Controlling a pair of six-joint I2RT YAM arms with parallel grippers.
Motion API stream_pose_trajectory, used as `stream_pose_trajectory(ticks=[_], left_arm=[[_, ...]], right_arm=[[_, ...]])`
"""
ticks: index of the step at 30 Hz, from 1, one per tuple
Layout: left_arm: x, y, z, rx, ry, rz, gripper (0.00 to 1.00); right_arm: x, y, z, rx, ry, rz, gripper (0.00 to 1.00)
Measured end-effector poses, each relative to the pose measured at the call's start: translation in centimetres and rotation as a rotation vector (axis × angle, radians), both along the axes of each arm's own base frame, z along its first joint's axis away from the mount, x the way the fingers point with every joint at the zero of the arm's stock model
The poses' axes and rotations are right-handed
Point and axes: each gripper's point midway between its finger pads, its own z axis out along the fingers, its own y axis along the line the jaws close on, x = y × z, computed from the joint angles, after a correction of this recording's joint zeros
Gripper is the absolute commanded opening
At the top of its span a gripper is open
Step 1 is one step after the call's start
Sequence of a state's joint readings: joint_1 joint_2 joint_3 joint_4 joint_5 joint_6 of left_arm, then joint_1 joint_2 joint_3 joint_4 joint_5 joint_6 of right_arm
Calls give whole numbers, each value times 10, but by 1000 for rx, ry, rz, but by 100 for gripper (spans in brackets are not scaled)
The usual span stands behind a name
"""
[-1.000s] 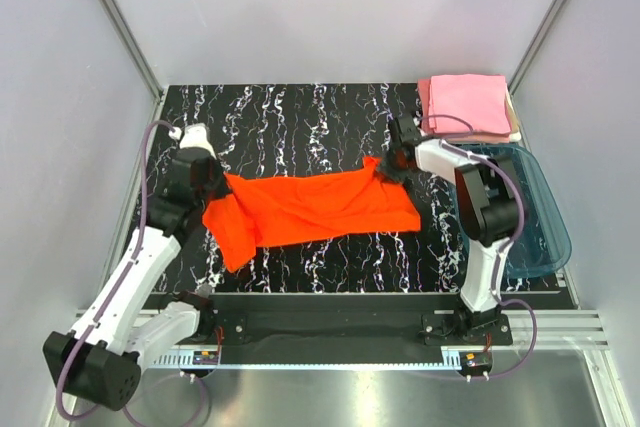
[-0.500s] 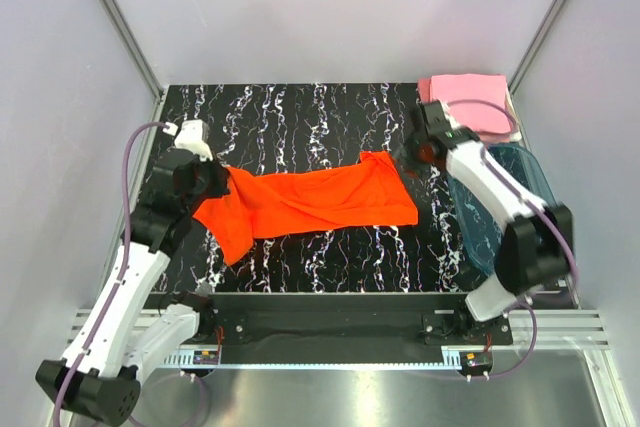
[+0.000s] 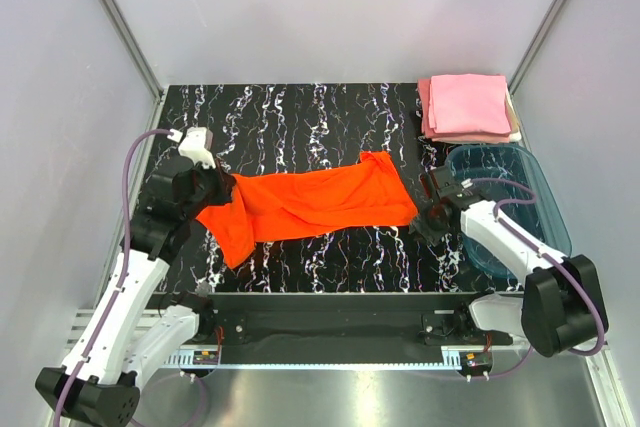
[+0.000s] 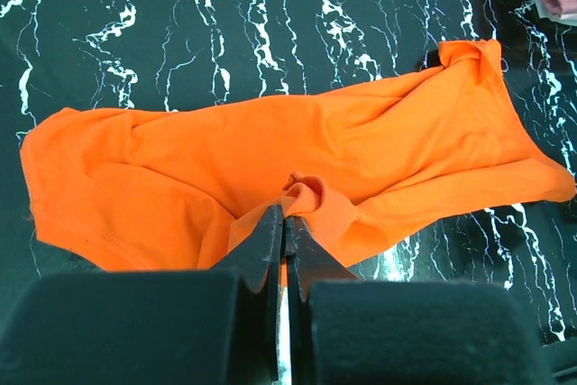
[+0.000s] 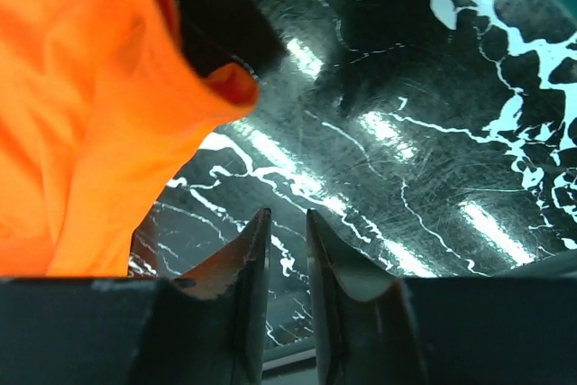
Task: Fold and stack the t-shirts
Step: Flatten the tshirt out
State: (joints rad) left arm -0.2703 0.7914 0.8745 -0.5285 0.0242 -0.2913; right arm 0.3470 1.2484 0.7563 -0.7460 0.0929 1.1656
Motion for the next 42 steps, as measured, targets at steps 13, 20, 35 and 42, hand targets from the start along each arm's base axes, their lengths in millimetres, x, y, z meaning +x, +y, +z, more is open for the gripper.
stream_pose_trajectory(ticks=[13,20,35,42], left_arm=[[-2,-2,1,-9,-2,-14,0],[-2,-3,1,-9,-1,-15,0],[-1,-3,-1,-8,6,-16,0],[-1,-3,-1,-7,6,-16,0]], right_arm=[[21,-5,-25,-39,-39,-75,34],[34,-3,-32,-50,-37,-78,34],[45,-3,-29,-64,-63,-84,38],[54,-4,-43,-97,-45,-82,37]])
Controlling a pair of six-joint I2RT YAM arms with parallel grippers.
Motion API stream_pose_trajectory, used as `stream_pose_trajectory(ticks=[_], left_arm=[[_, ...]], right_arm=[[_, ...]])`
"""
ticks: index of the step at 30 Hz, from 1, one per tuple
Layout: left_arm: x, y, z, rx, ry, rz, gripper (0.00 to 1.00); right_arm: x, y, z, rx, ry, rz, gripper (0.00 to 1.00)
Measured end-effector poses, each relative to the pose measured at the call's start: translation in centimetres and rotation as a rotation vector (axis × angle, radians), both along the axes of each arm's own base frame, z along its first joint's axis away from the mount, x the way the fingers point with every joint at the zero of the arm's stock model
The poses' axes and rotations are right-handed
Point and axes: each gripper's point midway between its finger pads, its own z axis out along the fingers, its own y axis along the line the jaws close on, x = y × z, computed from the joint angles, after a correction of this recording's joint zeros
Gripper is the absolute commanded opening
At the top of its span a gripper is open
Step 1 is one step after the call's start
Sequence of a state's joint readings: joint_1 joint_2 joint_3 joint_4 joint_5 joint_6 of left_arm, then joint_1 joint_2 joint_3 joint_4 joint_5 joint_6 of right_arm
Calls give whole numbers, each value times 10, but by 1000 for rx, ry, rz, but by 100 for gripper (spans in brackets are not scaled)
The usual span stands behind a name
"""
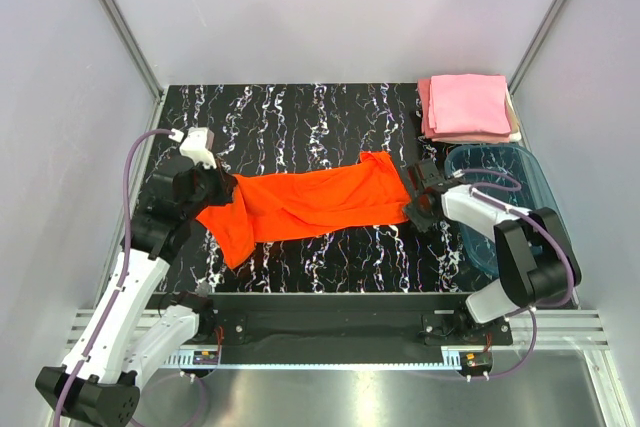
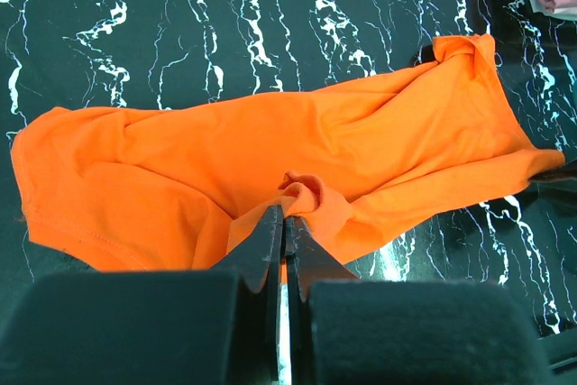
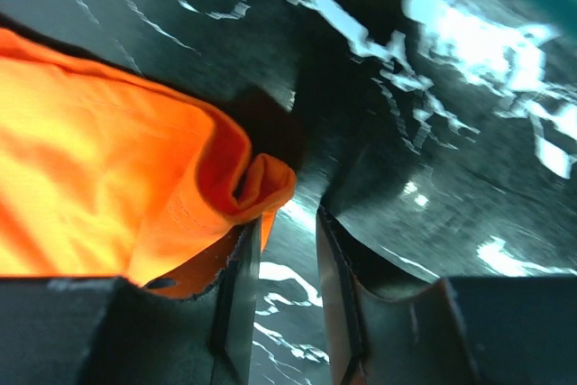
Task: Fold and stack the t-shirts
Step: Flatten the tshirt out
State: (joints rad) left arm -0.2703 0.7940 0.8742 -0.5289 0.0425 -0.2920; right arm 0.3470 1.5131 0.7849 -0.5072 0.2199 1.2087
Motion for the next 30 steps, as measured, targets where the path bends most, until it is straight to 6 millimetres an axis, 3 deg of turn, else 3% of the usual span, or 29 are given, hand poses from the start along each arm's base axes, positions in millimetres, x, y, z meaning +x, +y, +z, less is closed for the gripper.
stream_pose_trajectory(ticks=[5,8,11,20,22,28,30], left_arm=[[0,0,0,0,0,0,0],[1,0,-2,1,6,0,0],[1,-1,-3,2,13,-3,0],[2,-1,-4,7,13,-8,0],[2,-1,-3,10,12,-8,0],[3,0,14,6,-24,-3,0],[1,1,16,4,-32,-2,0]], right_arm=[[14,4,0,3,-31,7,31],[16,4,0,0,-38,19,19],[17,4,-1,-8,-38,33,0],[12,0,2,-49,-33,110,0],[8,-6,12,-74,-39,135,0],[17,-9,96,-72,-250,169,0],[17,-8,107,-64,-283,175,0]])
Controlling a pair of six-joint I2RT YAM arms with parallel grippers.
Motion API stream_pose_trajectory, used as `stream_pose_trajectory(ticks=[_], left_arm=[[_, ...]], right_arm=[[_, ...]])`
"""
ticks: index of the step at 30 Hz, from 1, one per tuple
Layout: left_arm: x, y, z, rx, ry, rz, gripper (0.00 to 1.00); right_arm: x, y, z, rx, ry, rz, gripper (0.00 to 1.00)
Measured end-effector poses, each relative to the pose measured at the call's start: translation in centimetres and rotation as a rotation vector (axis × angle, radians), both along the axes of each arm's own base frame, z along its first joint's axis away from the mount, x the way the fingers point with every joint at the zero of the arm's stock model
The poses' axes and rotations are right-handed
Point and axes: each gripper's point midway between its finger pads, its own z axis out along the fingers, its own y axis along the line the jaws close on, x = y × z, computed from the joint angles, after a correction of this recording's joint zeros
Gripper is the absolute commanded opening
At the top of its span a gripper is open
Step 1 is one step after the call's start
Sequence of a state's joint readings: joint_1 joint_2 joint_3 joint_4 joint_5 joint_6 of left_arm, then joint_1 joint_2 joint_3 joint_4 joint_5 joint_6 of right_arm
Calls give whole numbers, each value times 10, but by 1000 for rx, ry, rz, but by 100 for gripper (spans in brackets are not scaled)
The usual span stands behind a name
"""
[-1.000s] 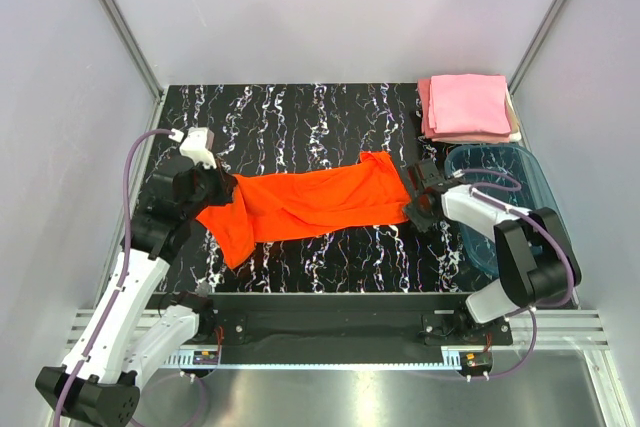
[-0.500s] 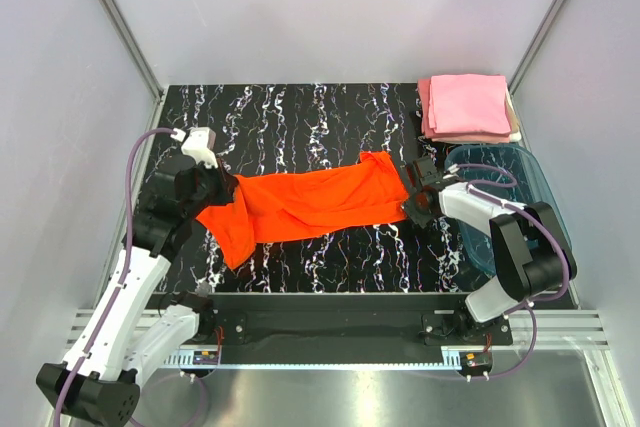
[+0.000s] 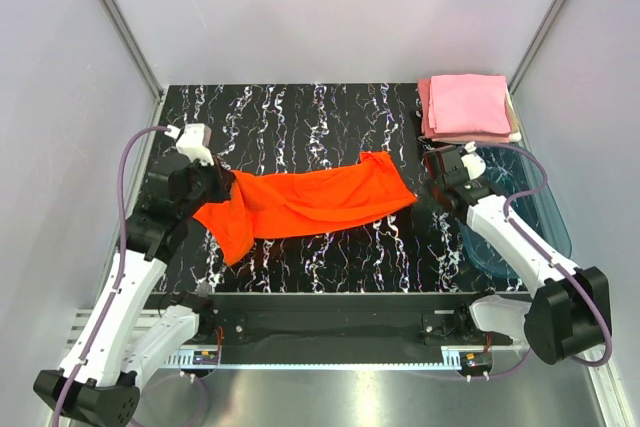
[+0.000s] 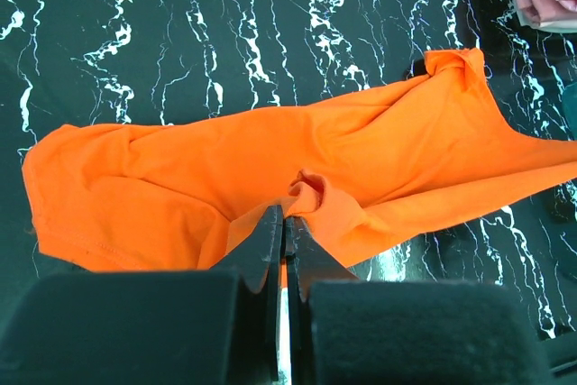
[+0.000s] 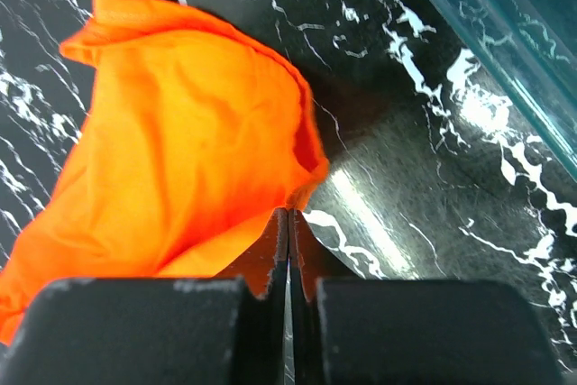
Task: Fold and stack the t-shirts
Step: Flatten the tshirt out
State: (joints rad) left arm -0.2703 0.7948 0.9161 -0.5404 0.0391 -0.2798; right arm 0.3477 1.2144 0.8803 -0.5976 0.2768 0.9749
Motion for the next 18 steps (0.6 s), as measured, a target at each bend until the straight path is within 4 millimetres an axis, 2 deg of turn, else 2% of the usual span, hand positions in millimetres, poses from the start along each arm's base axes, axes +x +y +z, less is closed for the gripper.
stream_pose_trajectory(ticks=[9,13,14,17,18], left_arm=[[-3,-4,1,-9,2,-27,0],[-4,-9,-10,-18,35,-46,0],[-5,-9,-16,-16,47,-47,0],[-8,-7,-30,-5,81,-44,0],[-9,-6,-31,-2,88,-41,0]], right_arm=[[-9,0,-11,-45,57,76,0],[-14,9,-35,-22,145,107,1],[-18,10,-43,-15,169,108,13],[-36,8,-66,-5,250,91,33],[-40,7,-71,-6,269,88,36]])
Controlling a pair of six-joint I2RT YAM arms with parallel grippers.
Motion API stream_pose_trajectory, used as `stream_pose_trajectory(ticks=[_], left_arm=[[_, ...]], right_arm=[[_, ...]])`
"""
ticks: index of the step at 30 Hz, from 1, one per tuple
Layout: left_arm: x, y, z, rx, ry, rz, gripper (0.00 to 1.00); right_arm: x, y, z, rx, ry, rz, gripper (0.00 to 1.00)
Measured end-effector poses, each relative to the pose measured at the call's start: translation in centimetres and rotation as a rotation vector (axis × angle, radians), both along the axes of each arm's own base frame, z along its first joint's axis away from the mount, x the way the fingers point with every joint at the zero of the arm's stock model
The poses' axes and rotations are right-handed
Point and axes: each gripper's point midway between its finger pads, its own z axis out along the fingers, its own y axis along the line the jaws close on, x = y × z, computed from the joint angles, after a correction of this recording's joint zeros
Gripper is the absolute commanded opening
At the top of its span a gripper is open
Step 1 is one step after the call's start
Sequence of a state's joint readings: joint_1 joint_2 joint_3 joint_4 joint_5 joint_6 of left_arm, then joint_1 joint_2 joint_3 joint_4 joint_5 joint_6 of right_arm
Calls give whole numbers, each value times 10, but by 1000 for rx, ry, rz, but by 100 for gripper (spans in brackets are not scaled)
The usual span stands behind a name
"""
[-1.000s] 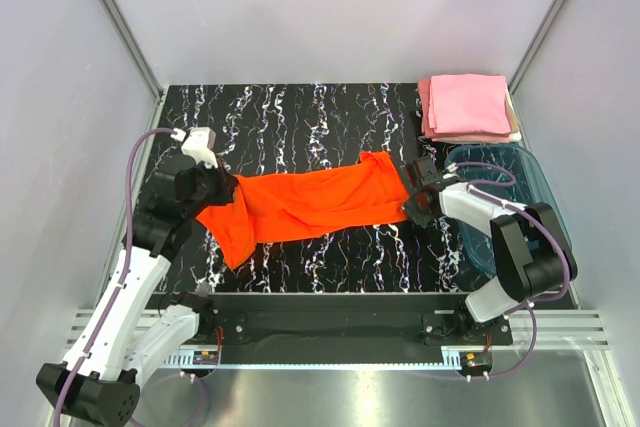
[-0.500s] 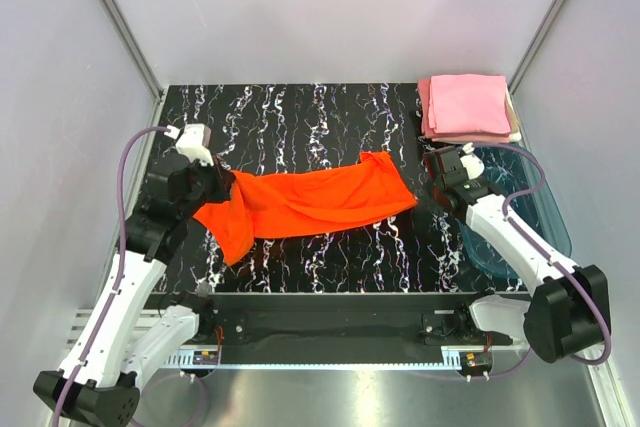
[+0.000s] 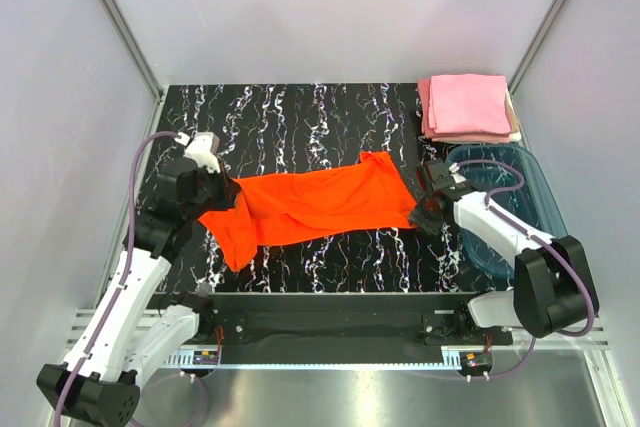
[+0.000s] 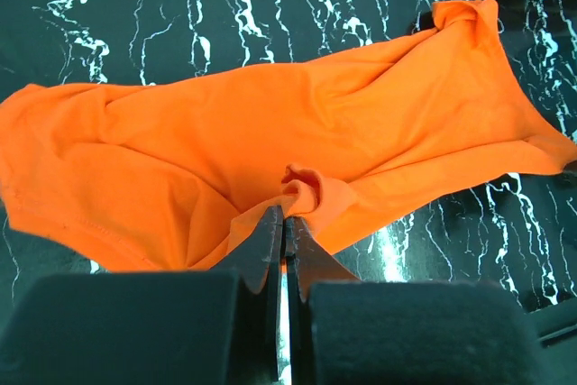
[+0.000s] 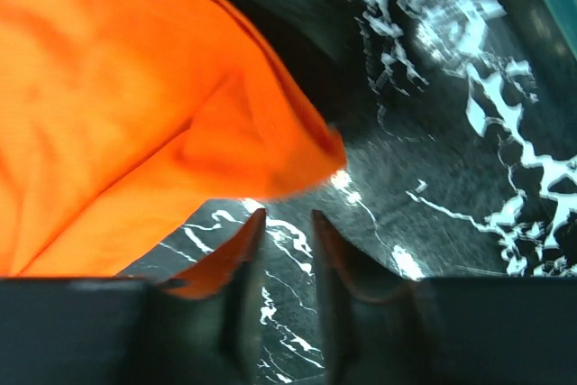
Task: Fold and stack the t-shirts
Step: Flatten the tshirt out
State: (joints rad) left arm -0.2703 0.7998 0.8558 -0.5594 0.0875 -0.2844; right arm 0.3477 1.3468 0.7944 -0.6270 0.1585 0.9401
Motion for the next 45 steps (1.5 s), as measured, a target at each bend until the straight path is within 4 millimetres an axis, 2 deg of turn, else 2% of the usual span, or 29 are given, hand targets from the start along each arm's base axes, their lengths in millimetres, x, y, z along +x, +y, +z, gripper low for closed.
stream_pose_trajectory(ticks=[4,10,21,37,45], left_arm=[[0,1,0,6,-2,1,0],[-1,1,-1,8,3,1,0],[-1,1,-1,10,3,0,0],[0,1,-6,16,25,0,0],[0,1,-6,16,25,0,0]], right_arm=[[-7,-2,-5,2,31,-31,43],[-10,-5,-9,-4,41,-69,42],[-13,-23,-35,-113,96,-120,39],[7,-17,-12,-82,10,-125,40],[10,-16,-9,-77,-1,-125,40]])
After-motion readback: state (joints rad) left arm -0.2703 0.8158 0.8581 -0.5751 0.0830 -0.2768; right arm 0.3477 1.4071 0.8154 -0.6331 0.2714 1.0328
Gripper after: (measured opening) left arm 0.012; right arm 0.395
